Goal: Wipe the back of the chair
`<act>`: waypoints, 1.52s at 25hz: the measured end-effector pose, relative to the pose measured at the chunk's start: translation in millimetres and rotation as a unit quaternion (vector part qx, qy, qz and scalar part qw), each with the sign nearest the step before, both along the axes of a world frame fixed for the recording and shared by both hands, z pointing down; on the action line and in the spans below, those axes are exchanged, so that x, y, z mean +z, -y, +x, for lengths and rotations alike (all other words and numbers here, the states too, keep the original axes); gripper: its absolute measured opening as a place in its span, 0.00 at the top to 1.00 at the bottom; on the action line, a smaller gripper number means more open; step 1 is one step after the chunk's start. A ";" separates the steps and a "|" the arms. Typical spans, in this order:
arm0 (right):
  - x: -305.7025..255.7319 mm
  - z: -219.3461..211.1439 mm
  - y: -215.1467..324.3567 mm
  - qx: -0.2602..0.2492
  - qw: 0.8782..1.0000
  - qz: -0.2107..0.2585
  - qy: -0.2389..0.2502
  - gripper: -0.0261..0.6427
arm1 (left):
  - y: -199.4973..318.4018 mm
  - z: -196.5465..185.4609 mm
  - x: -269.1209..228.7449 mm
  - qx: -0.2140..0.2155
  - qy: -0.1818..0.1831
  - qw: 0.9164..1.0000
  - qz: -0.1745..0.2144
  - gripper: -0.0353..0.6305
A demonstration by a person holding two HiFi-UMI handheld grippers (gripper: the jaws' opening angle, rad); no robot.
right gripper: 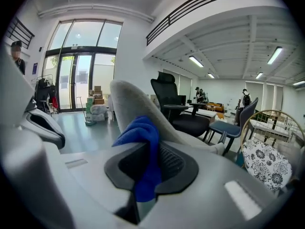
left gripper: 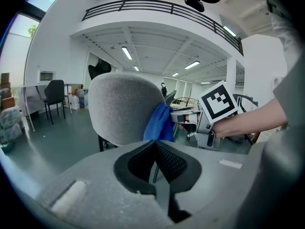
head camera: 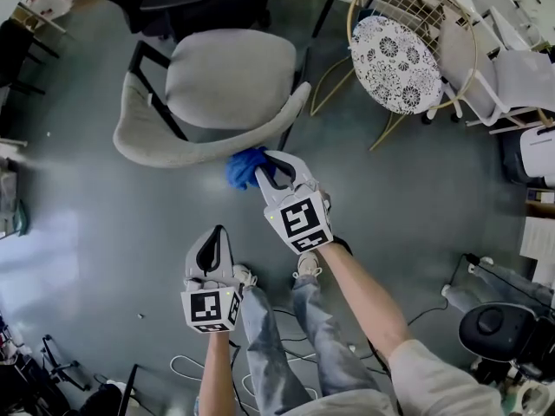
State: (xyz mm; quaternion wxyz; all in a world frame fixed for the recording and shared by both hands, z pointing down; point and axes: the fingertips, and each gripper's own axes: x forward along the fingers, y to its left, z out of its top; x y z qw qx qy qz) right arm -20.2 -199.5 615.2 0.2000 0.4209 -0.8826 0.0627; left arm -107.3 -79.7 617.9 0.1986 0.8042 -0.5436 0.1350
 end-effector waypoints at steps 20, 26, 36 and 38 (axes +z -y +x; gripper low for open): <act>47.5 98.7 75.7 0.033 0.998 -0.020 -0.055 0.90 | 37.4 17.2 3.9 -0.002 0.010 1.000 -0.008 0.95; 50.2 131.6 111.6 0.074 0.995 -0.025 -0.066 0.90 | 39.7 14.2 6.6 -0.003 0.012 1.000 -0.013 0.95; 38.7 151.4 92.2 0.109 0.992 -0.017 -0.068 0.90 | 35.7 14.5 4.8 0.010 0.007 1.000 -0.005 0.95; 35.6 148.0 73.7 0.111 0.992 -0.011 -0.064 0.90 | 33.7 12.0 1.3 0.009 0.006 1.000 -0.002 0.95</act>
